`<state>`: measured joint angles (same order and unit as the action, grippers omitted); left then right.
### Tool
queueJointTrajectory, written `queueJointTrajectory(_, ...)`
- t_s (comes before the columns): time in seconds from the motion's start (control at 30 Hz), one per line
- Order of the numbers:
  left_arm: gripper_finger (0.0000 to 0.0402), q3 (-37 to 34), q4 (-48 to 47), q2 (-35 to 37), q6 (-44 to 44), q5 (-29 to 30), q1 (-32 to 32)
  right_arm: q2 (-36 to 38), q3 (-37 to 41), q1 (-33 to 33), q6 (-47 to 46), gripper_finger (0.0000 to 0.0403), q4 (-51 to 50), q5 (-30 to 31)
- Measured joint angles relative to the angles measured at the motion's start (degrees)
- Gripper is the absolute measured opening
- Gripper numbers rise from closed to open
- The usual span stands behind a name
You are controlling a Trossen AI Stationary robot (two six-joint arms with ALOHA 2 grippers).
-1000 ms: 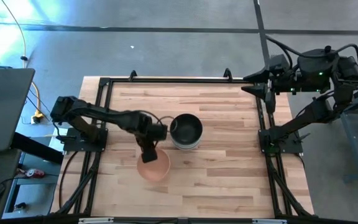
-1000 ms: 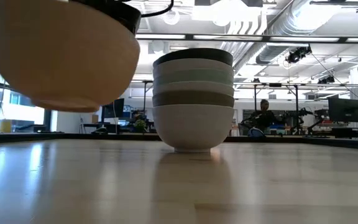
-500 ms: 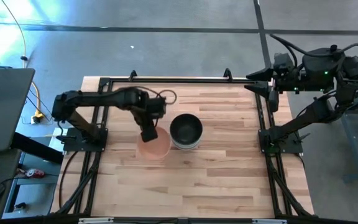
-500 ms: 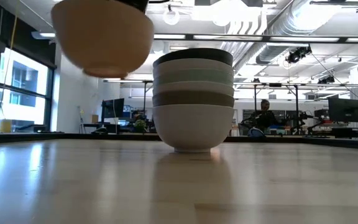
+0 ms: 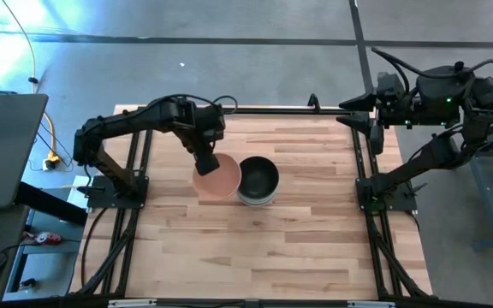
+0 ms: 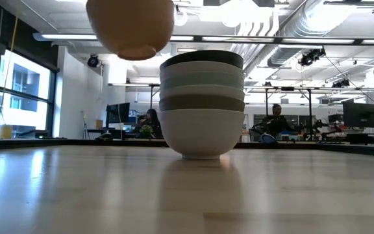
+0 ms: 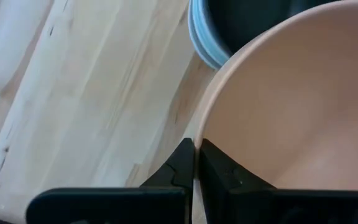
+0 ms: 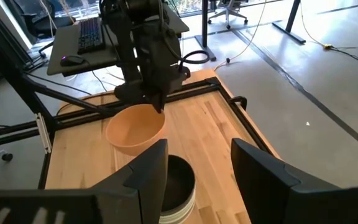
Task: Nest bowls inside each other
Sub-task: Stack the orange bowl on the black bowl
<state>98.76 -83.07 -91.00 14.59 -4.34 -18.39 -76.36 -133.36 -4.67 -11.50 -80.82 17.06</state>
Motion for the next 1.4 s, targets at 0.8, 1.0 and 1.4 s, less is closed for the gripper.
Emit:
queueJointTrajectory(0.8, 0.0, 29.29, -6.88, -22.27, -8.12, -1.05, 0.1, -0.02, 0.0, 0.01, -2.51, 0.017, -4.66, -0.04)
queueJointTrajectory(1.0, 0.0, 34.18, -6.93, -24.94, -8.39, -2.96, -0.45, -0.02, 0.0, 0.02, -2.57, 0.017, -6.32, -0.04)
queueJointTrajectory(1.4, 0.0, 34.18, -6.95, -25.88, -7.31, -3.17, -1.53, -0.02, 0.0, 0.02, -0.55, 0.017, -6.58, -0.04)
